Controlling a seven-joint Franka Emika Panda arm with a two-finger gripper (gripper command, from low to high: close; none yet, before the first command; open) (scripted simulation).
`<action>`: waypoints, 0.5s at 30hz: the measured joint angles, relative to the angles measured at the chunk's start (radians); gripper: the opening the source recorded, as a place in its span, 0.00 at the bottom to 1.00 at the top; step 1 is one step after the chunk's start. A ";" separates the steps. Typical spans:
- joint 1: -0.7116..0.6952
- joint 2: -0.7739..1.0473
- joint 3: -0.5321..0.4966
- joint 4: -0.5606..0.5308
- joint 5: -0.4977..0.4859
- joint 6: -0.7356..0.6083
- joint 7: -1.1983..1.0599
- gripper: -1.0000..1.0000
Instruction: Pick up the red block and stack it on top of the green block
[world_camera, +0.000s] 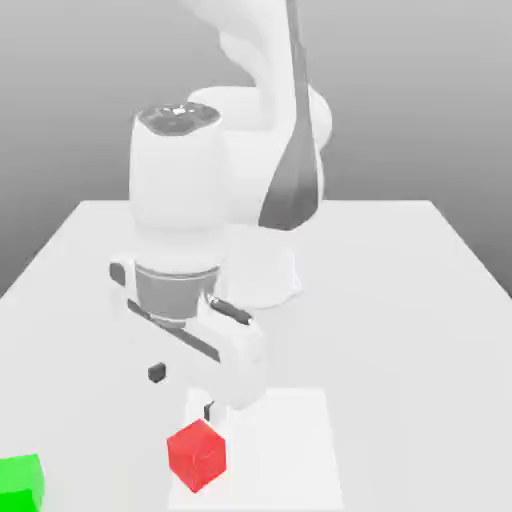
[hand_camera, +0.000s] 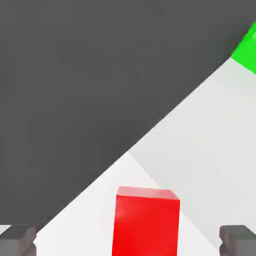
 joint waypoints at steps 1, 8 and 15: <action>0.002 0.036 -0.004 0.002 -0.002 0.027 0.007 0.50; 0.019 0.173 -0.028 0.020 -0.030 0.141 0.033 0.00; 0.009 0.089 -0.012 0.007 -0.010 0.071 0.019 0.00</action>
